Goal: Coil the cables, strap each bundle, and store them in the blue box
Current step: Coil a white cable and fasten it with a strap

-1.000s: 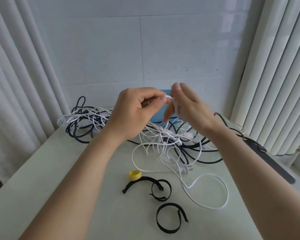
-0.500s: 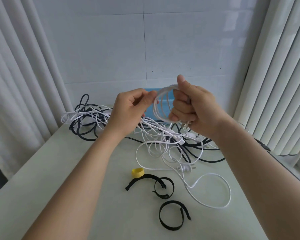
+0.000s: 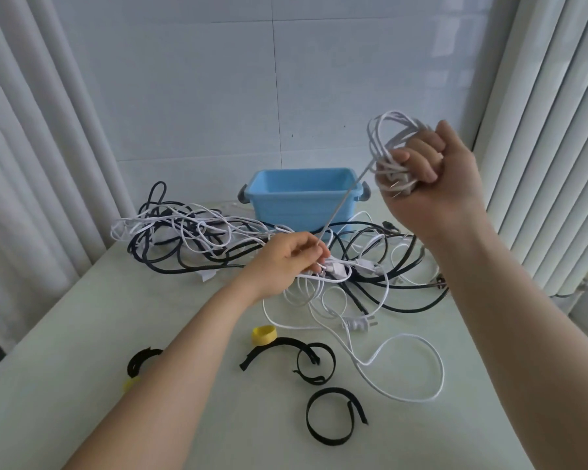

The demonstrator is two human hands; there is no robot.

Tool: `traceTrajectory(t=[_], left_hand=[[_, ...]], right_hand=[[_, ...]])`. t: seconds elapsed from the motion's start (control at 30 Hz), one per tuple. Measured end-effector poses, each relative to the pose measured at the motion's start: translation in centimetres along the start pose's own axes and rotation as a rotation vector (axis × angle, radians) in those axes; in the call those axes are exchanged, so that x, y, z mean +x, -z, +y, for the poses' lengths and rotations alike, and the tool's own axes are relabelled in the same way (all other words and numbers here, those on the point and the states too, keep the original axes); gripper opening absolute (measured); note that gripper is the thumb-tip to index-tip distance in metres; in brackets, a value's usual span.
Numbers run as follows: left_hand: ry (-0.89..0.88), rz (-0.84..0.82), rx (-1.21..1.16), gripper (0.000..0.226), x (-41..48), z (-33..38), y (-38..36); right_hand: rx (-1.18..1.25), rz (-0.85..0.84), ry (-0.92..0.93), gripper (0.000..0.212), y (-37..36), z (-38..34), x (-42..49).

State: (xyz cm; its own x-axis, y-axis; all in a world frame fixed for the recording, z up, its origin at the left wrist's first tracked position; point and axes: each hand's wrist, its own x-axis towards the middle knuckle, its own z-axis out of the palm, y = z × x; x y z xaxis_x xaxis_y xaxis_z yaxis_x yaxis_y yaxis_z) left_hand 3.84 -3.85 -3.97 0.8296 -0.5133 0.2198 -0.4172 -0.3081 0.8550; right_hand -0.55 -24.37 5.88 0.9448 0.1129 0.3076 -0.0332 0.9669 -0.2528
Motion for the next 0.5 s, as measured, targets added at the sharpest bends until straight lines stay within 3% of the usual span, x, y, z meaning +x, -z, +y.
traceTrajectory(t=[0.13, 0.27, 0.37, 0.5], left_hand=[[-0.120, 0.093, 0.108, 0.018, 0.1, 1.3, -0.1], [-0.184, 0.260, -0.153, 0.024, -0.2, 3.0, 0.6], [-0.190, 0.264, -0.015, 0.020, -0.4, 4.3, 1.1], [-0.162, 0.125, 0.229, 0.012, -1.1, 5.6, 2.4]], right_hand=[[-0.027, 0.132, 0.188, 0.045, 0.3, -0.8, 0.5], [-0.267, 0.247, 0.299, 0.034, 0.7, -0.6, 1.4], [-0.544, 0.309, 0.317, 0.031, 1.4, 0.0, 2.0], [-1.180, 0.267, 0.323, 0.032, 2.9, 1.1, 2.1]])
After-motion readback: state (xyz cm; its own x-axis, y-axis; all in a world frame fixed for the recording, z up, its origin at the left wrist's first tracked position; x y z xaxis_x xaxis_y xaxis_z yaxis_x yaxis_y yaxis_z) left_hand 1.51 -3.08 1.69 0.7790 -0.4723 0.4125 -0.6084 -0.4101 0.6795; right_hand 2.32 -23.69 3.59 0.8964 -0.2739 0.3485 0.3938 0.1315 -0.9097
